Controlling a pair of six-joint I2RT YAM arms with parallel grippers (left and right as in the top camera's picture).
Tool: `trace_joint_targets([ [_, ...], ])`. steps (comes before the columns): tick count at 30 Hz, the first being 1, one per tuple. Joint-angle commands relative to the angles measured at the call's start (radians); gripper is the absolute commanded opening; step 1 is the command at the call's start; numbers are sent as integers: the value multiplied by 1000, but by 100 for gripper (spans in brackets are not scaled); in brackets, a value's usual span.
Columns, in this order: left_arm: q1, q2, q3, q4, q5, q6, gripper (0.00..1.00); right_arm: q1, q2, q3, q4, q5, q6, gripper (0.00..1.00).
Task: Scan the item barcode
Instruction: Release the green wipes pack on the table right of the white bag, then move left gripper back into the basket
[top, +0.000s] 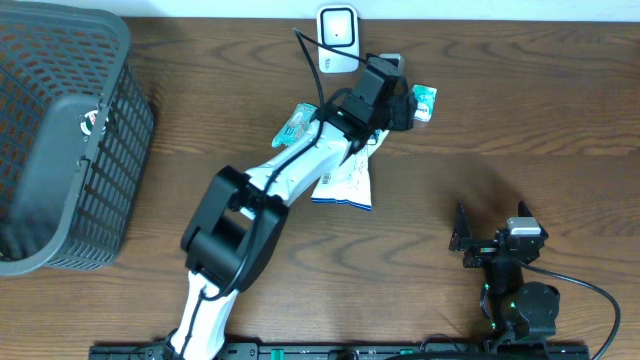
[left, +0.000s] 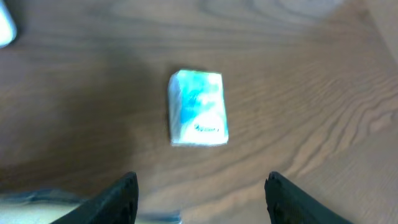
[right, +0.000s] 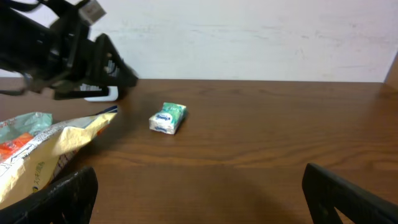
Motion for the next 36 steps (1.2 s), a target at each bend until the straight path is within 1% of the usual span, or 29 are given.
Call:
trace_joint_targets([
  [1,42,-175,8,-108,-4,17,65,3,-2,-2,-3,1,11,99],
  [2,55,-208,8,-162,-4,18,65,3,-2,-2,-3,1,11,99],
  [3,75,-257,8,-235,-3,43,68,3,-2,-2,-3,1,11,99],
  [5,113,-339,8,-365,-3,118,70,3,-2,-3,-3,1,11,99],
  [6,163,-438,8,-534,-8,179,75,3,-2,-2,-3,1,11,99],
  [8,214,-512,8,-675,-11,182,76,3,-2,-3,-3,1,11,99],
  [10,264,-565,8,-790,-11,182,81,3,-2,-2,-3,1,11,99],
  [12,310,-597,8,-875,-20,183,82,3,-2,-3,-3,1,11,99],
  [13,327,-606,8,-902,-38,183,82,3,-2,-2,-3,1,11,99],
  [15,377,-624,8,-987,-128,182,82,3,-2,-3,-3,1,11,99],
  [17,429,-625,8,-1059,-145,182,84,3,-2,-3,-3,1,11,99],
  [20,479,-624,8,-1126,-145,182,84,3,-2,-3,-3,1,11,99],
  [23,496,-628,9,-1141,-136,182,84,3,-2,-3,-3,1,11,99],
  [27,498,-661,49,-1137,-88,182,83,3,-2,-2,-3,1,11,99],
  [33,509,-794,62,-1089,-98,182,83,3,-2,-2,-3,1,11,99],
  [36,555,-880,62,-1053,-178,182,83,3,-2,-3,-3,1,11,99],
])
